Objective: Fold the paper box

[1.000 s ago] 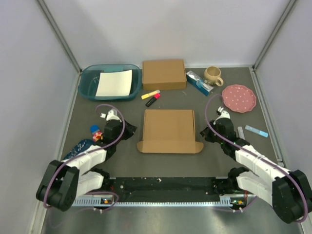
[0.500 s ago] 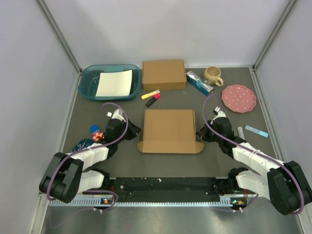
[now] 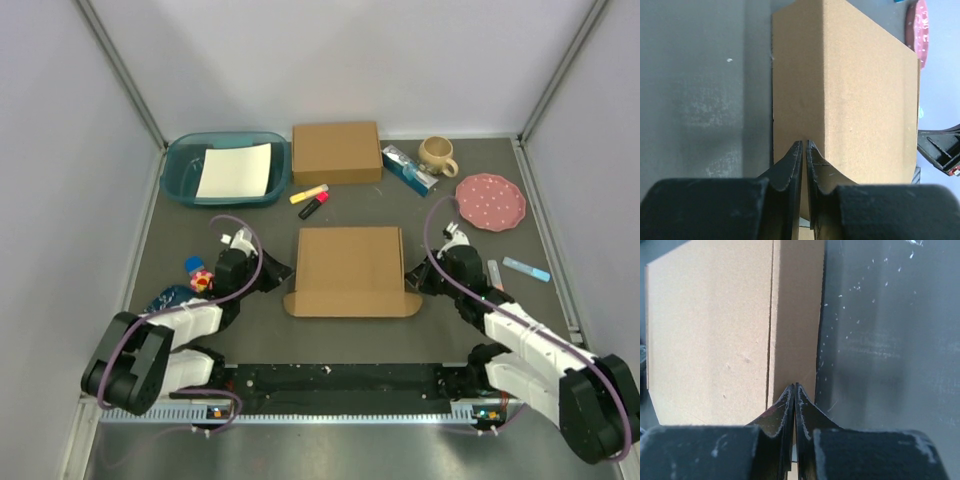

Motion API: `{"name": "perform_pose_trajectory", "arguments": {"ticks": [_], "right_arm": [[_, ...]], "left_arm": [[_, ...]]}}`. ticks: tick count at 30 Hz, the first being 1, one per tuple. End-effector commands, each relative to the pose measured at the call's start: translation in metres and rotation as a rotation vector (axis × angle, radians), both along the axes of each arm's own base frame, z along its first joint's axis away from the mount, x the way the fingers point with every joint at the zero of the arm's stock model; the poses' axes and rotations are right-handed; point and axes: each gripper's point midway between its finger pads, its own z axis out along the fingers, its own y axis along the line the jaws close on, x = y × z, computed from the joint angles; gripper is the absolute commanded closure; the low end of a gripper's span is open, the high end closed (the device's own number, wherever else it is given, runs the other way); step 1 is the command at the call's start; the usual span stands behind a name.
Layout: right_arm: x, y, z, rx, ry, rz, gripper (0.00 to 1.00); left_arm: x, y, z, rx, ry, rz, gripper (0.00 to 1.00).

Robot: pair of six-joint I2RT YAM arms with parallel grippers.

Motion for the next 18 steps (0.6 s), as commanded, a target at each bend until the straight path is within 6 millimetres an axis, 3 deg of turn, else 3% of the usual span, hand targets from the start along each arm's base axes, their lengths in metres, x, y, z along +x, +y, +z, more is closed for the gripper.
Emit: {"name": "perform_pose_trajectory", "arguments": {"ticks": [1,18], "right_arm": [[0.001,0.009,0.043,0.081,-0.099,0.036,1.00],[-0.021,0.004,0.122,0.151,-0.191,0.038,1.00]], "left_arm": [[-0.007,-0.016,0.046,-0.116,-0.121,-0.089,0.88],[-0.033,-0.019,0.111,-0.200,-0.232,-0.155,0.86]]}}
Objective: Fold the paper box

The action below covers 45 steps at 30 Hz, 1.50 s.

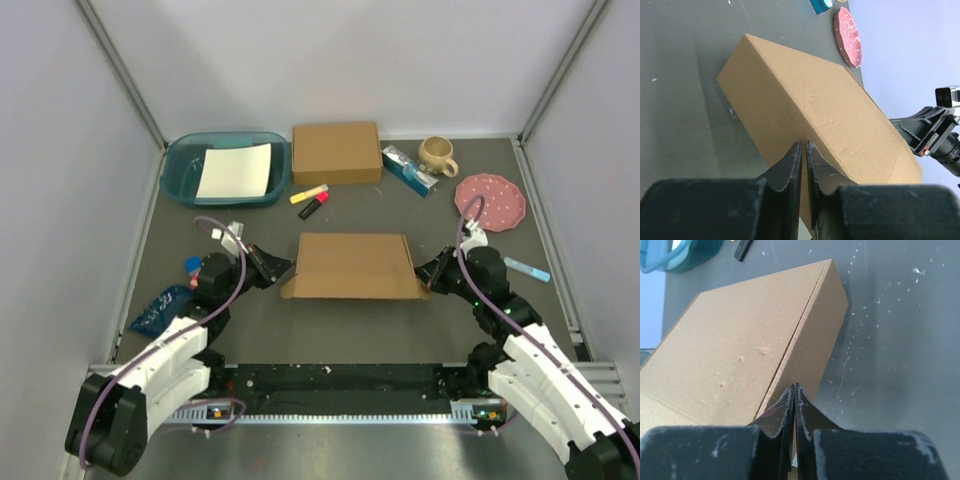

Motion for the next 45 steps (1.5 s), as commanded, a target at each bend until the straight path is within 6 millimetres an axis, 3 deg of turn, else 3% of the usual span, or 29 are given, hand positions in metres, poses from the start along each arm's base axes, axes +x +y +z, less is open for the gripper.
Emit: {"name": "perform_pose_trajectory", "arguments": {"ticks": [1,9,17,26,33,45], "right_arm": [[-0.001,0.012,0.058,0.090,-0.076,0.045,1.00],[-0.006,0.015,0.074,0.123,-0.002,0.037,0.94],[-0.011,0.014,0.065,0.127,0.024,0.031,0.85],[-0.012,0.016,0.070,0.140,0.023,0.035,0.72],[-0.012,0.018,0.078,0.161,0.024,0.042,0.55],[-0.007,0.021,0.080,0.171,0.066,0.028,0.50]], "left_arm": [[-0.012,-0.010,0.034,-0.056,-0.053,-0.076,0.86],[-0.019,-0.012,0.050,-0.087,-0.058,-0.097,0.86],[-0.021,-0.011,0.053,-0.093,-0.057,-0.095,0.85],[-0.020,-0.013,0.065,-0.109,-0.059,-0.099,0.84],[-0.019,-0.015,0.081,-0.122,-0.076,-0.108,0.82],[-0.021,-0.018,0.070,-0.120,-0.002,-0.128,0.81]]}}
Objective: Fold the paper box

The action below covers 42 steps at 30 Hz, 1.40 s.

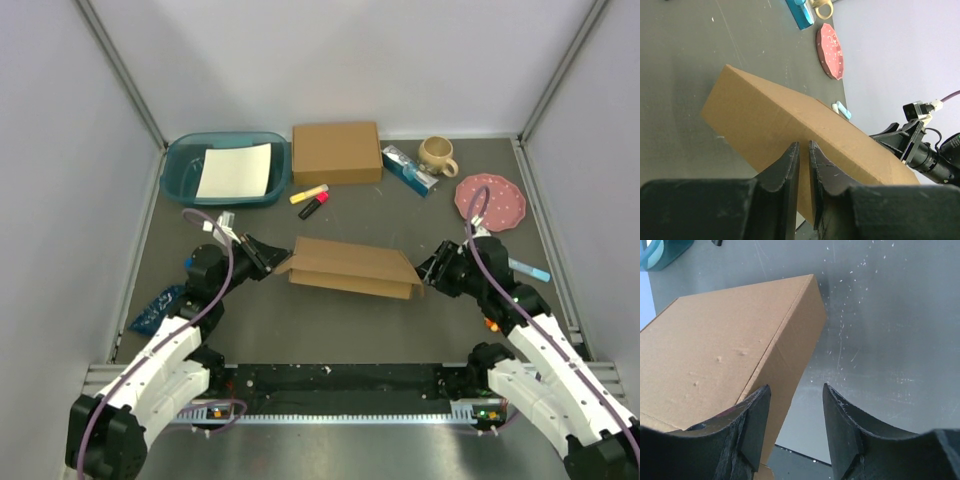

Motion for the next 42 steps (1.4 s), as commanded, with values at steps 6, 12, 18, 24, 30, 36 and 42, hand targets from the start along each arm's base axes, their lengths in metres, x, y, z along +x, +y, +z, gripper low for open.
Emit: {"name": "perform_pose_trajectory", "arguments": {"ticks": [6,12,18,24,30,36,42], "right_arm": [[0.010,0.028,0.069,0.151,-0.086,0.077,0.50],[0.015,0.032,0.079,0.120,-0.046,0.102,0.49],[0.014,0.034,0.077,0.116,-0.027,0.120,0.48],[0.007,0.030,0.066,0.091,-0.009,0.124,0.46],[-0.008,0.027,0.061,0.086,0.010,0.143,0.44],[-0.021,0.024,0.053,0.077,0.036,0.163,0.41],[-0.017,0.023,0.023,0.028,0.120,0.162,0.37]], "left_arm": [[-0.027,-0.021,0.018,-0.046,0.035,-0.166,0.81],[-0.031,-0.023,0.022,-0.042,0.084,-0.185,0.81],[-0.037,-0.021,0.023,-0.035,0.081,-0.180,0.79],[-0.039,-0.019,0.025,-0.026,0.068,-0.178,0.78],[-0.047,-0.020,0.031,-0.032,0.091,-0.203,0.78],[-0.060,-0.018,0.035,-0.035,0.095,-0.218,0.77],[-0.053,-0.018,0.019,-0.019,0.131,-0.199,0.75]]}}
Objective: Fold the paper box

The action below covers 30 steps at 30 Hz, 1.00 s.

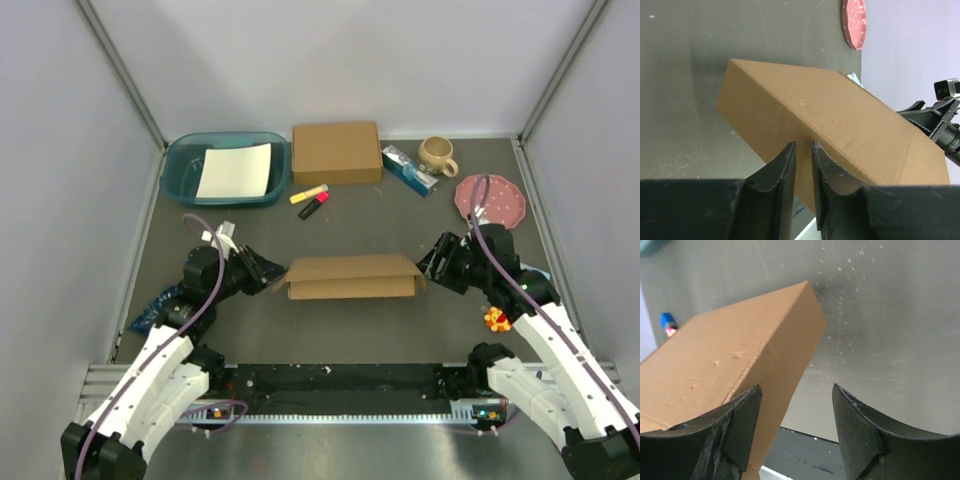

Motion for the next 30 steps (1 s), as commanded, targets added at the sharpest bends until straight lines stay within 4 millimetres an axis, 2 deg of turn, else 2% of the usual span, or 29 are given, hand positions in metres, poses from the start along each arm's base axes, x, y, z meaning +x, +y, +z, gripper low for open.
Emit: {"name": "perform_pose_trajectory", "arguments": {"ticks": [1,3,12,16,21,26,30], "right_arm": [[-0.008,0.026,-0.009,0.064,0.068,0.132,0.37],[-0.005,0.026,-0.018,0.046,0.090,0.134,0.37],[0.015,0.029,-0.025,-0.004,0.095,0.148,0.36],[0.029,0.023,-0.026,-0.042,0.091,0.130,0.35],[0.037,0.026,-0.014,-0.025,0.074,0.146,0.35],[0.032,0.030,-0.003,0.009,0.058,0.156,0.35],[0.025,0.029,0.010,0.027,0.031,0.157,0.35]], "left_arm": [[-0.011,-0.027,0.026,-0.092,-0.038,-0.159,0.75],[-0.008,-0.030,0.025,-0.102,-0.034,-0.167,0.75],[0.013,-0.034,0.012,-0.072,-0.018,-0.150,0.74],[0.025,-0.036,0.003,-0.055,0.003,-0.134,0.74],[0.029,-0.042,0.017,-0.072,-0.003,-0.166,0.74],[0.024,-0.041,0.036,-0.085,-0.037,-0.171,0.74],[0.014,-0.036,0.041,-0.073,-0.043,-0.170,0.72]]}}
